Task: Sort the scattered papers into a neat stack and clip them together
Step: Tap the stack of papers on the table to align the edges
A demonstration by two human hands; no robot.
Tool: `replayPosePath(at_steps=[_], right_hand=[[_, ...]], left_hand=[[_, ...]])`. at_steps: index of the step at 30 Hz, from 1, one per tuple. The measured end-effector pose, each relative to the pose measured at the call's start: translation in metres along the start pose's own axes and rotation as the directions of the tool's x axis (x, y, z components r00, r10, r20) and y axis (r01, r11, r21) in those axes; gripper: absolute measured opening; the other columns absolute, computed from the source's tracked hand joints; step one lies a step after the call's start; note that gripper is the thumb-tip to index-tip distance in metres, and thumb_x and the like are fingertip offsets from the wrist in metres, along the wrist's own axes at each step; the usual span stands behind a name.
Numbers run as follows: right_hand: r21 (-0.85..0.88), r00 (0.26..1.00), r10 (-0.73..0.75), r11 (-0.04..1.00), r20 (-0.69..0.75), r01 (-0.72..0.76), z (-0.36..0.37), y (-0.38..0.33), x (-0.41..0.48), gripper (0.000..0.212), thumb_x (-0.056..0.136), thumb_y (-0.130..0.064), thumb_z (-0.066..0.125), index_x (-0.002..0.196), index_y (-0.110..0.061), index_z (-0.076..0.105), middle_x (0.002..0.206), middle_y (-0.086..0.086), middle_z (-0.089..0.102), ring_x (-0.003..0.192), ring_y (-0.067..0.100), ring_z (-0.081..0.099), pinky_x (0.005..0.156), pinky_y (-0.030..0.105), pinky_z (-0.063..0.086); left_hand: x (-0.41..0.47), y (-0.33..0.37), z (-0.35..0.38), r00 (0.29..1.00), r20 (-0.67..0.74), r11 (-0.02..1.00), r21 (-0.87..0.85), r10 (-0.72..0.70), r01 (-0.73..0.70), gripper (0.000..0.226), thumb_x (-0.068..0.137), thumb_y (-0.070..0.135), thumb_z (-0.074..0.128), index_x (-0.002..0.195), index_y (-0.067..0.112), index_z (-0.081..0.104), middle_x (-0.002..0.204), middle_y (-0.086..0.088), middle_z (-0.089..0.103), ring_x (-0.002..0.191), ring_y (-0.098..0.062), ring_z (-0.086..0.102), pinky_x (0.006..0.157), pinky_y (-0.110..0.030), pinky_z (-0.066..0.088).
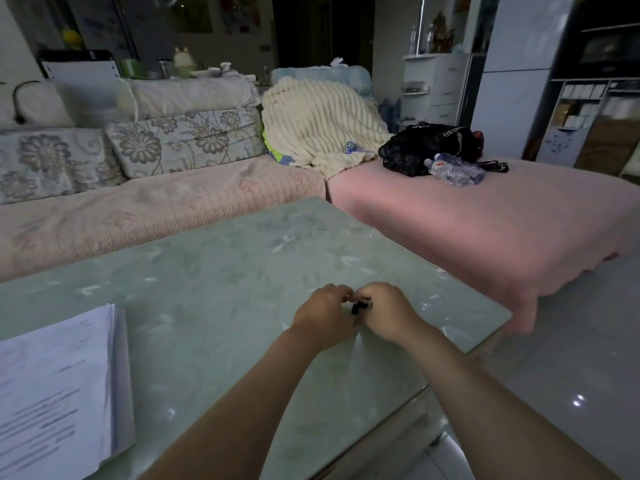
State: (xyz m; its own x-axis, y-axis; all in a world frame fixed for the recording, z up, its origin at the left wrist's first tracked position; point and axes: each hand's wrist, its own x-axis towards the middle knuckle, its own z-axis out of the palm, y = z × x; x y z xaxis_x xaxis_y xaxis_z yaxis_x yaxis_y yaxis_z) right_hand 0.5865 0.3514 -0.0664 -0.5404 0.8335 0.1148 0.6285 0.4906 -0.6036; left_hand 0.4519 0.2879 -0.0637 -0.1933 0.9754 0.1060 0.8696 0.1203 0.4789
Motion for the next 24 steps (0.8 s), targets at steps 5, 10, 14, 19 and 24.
replayPosePath(at_steps=[5, 10, 14, 19, 24], right_hand=[[0.100, 0.998, 0.050, 0.994, -0.040, -0.046, -0.004, 0.009, 0.004, 0.038, 0.082, -0.006, 0.067, 0.110, -0.029, 0.073, 0.113, -0.012, 0.069, 0.101, 0.005, 0.062, 0.088, 0.022, 0.050], [-0.132, 0.998, 0.025, 0.991, 0.049, -0.019, -0.003, 0.016, 0.009, 0.047, 0.089, -0.023, 0.066, 0.135, -0.020, 0.061, 0.132, 0.007, 0.056, 0.127, 0.026, 0.047, 0.106, 0.027, 0.036], [-0.160, 0.995, -0.026, 0.986, 0.099, 0.042, 0.005, 0.007, 0.012, 0.040, 0.089, -0.027, 0.064, 0.130, -0.024, 0.065, 0.119, 0.004, 0.052, 0.120, 0.025, 0.051, 0.105, 0.031, 0.040], [-0.188, 0.992, -0.049, 0.980, 0.116, 0.071, 0.015, -0.012, 0.016, 0.037, 0.088, -0.028, 0.070, 0.122, -0.015, 0.069, 0.112, 0.006, 0.057, 0.105, 0.024, 0.059, 0.094, 0.029, 0.046], [-0.140, 0.988, -0.053, 0.987, 0.142, 0.073, 0.025, -0.038, 0.017, 0.034, 0.084, -0.008, 0.064, 0.116, -0.013, 0.073, 0.106, 0.005, 0.072, 0.100, 0.018, 0.065, 0.082, 0.019, 0.046]], left_hand=[[0.002, -0.005, 0.001, 0.999, -0.039, 1.000, -0.020, -0.017, 0.016, 0.042, 0.085, 0.035, 0.065, 0.126, 0.029, 0.062, 0.117, 0.006, 0.061, 0.110, -0.014, 0.054, 0.084, -0.026, 0.046], [0.003, -0.004, 0.003, 0.997, -0.073, 0.999, 0.048, -0.007, 0.011, 0.025, 0.087, 0.036, 0.061, 0.107, 0.025, 0.072, 0.110, 0.002, 0.061, 0.109, -0.016, 0.052, 0.084, -0.030, 0.048], [-0.002, -0.014, -0.003, 0.997, -0.073, 0.995, 0.100, 0.013, -0.006, 0.023, 0.088, 0.030, 0.060, 0.103, 0.015, 0.070, 0.108, -0.004, 0.063, 0.107, -0.020, 0.055, 0.085, -0.033, 0.049], [-0.019, -0.048, -0.020, 0.993, -0.100, 0.997, 0.020, -0.067, 0.070, 0.016, 0.084, 0.018, 0.061, 0.100, 0.017, 0.062, 0.101, 0.000, 0.067, 0.093, -0.019, 0.061, 0.076, -0.029, 0.049], [-0.045, -0.082, -0.043, 0.985, -0.145, 0.995, -0.036, -0.098, 0.094, 0.014, 0.091, 0.016, 0.059, 0.104, 0.017, 0.065, 0.101, -0.002, 0.061, 0.092, -0.018, 0.058, 0.076, -0.025, 0.045]])
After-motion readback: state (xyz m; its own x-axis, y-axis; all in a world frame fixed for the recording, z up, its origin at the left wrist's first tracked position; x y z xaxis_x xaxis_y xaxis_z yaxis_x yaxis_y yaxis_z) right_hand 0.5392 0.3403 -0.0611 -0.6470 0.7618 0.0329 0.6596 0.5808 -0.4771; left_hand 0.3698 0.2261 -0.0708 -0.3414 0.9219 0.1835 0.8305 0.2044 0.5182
